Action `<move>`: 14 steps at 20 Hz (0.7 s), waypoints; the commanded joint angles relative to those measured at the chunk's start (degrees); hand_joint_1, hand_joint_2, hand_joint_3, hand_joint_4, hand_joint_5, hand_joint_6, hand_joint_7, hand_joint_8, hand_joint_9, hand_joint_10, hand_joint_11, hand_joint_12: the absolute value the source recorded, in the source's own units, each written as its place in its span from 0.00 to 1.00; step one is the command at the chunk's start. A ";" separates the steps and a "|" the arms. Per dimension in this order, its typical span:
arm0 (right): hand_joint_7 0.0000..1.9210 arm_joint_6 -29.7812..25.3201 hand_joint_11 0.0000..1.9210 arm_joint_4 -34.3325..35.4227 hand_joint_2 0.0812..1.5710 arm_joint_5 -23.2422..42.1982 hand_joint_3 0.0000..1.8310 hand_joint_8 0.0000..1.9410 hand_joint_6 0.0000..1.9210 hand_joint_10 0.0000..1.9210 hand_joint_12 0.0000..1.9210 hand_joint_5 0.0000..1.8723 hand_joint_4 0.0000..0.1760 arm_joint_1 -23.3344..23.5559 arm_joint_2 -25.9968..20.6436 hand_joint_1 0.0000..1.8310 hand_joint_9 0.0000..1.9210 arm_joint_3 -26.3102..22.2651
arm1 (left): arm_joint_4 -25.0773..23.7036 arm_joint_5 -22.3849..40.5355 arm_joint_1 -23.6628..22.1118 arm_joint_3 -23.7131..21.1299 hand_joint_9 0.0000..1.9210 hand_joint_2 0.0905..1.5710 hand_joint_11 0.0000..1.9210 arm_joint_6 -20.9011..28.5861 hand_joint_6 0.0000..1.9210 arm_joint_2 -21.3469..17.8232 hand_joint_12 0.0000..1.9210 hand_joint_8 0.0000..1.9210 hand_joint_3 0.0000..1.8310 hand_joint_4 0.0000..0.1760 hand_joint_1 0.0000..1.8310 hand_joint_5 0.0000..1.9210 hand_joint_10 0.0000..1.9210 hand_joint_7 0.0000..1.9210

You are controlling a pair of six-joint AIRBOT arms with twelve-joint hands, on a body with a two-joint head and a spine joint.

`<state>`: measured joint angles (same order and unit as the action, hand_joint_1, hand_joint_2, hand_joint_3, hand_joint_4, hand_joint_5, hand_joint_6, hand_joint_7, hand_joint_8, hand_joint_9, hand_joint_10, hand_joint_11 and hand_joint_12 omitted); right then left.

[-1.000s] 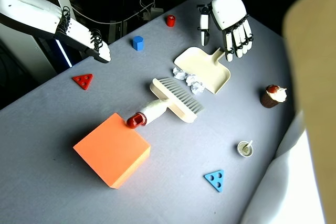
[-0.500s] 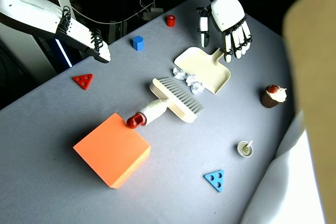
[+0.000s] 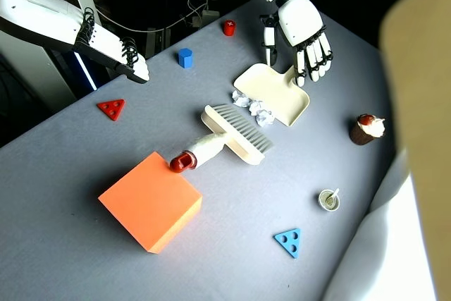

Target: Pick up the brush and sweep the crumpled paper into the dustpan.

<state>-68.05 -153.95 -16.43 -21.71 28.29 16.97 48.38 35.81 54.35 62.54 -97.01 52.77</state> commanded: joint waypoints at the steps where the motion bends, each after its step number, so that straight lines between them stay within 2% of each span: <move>1: 0.10 0.06 0.11 -1.36 0.67 -4.80 0.00 0.00 0.00 0.00 0.01 0.09 0.00 0.28 -0.51 0.01 0.10 -0.37 | -1.58 5.79 -0.03 0.56 0.14 0.66 0.04 0.02 0.01 0.23 0.30 0.01 0.00 0.57 0.43 0.27 0.00 0.17; 2: 0.10 0.06 0.11 -1.37 0.67 -4.80 0.00 0.00 0.00 0.00 0.00 0.09 0.00 0.28 -0.51 0.01 0.10 -0.37 | -1.69 5.77 0.07 0.89 0.14 0.66 0.04 0.17 0.01 0.37 0.30 0.00 0.00 0.59 0.43 0.27 0.00 0.17; 3: 0.10 0.06 0.10 -1.37 0.67 -4.80 0.00 0.00 0.00 0.00 0.00 0.10 0.00 0.28 -0.51 0.02 0.10 -0.37 | -1.89 5.92 0.31 1.27 0.14 0.66 0.03 0.48 0.01 0.58 0.29 0.00 0.00 0.51 0.45 0.27 0.00 0.17; 4: 0.11 0.06 0.11 -1.38 0.67 -4.80 0.00 0.00 0.00 0.00 0.00 0.10 0.00 0.28 -0.51 0.02 0.10 -0.37 | -2.03 5.96 0.50 1.48 0.14 0.66 0.04 0.62 0.00 0.74 0.29 0.00 0.00 0.49 0.44 0.26 0.00 0.17; 5: 0.10 0.06 0.10 -1.40 0.67 -4.80 0.00 0.00 0.00 0.00 0.00 0.10 0.00 0.28 -0.51 0.03 0.10 -0.37 | -2.40 5.96 0.72 1.71 0.14 0.66 0.04 0.92 0.00 0.96 0.29 0.00 0.00 0.57 0.42 0.25 0.00 0.16; 6: 0.10 0.06 0.10 -1.40 0.68 -4.80 0.00 0.00 0.00 0.00 0.00 0.10 0.00 0.28 -0.51 0.02 0.10 -0.37 | -2.41 5.97 0.82 1.77 0.14 0.66 0.04 0.92 0.00 1.07 0.29 0.00 0.00 0.58 0.41 0.25 0.00 0.16; 8: 0.10 0.06 0.10 -1.41 0.68 -4.80 0.00 0.00 0.00 0.00 0.00 0.09 0.00 0.28 -0.51 0.02 0.09 -0.37 | -2.48 6.12 0.97 1.84 0.12 0.67 0.02 0.92 0.00 1.29 0.29 0.00 0.00 0.51 0.42 0.26 0.00 0.16; 13: 0.11 0.06 0.11 -1.47 0.68 -4.80 0.00 0.00 0.00 0.00 0.00 0.10 0.00 0.29 -0.51 0.03 0.11 -0.37 | -2.48 6.43 1.06 2.23 0.13 0.67 0.03 0.89 0.01 2.04 0.30 0.00 0.00 0.54 0.43 0.28 0.00 0.16; 14: 0.11 0.06 0.11 -1.47 0.68 -4.80 0.00 0.00 0.00 0.00 0.00 0.10 0.00 0.29 -0.50 0.04 0.10 -0.37 | -2.46 6.43 1.03 2.29 0.13 0.66 0.03 0.69 0.01 2.20 0.30 0.00 0.00 0.48 0.44 0.29 0.00 0.17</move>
<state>-68.05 -153.97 -16.36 -21.71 28.29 16.97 47.29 36.82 55.59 64.49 -96.09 54.78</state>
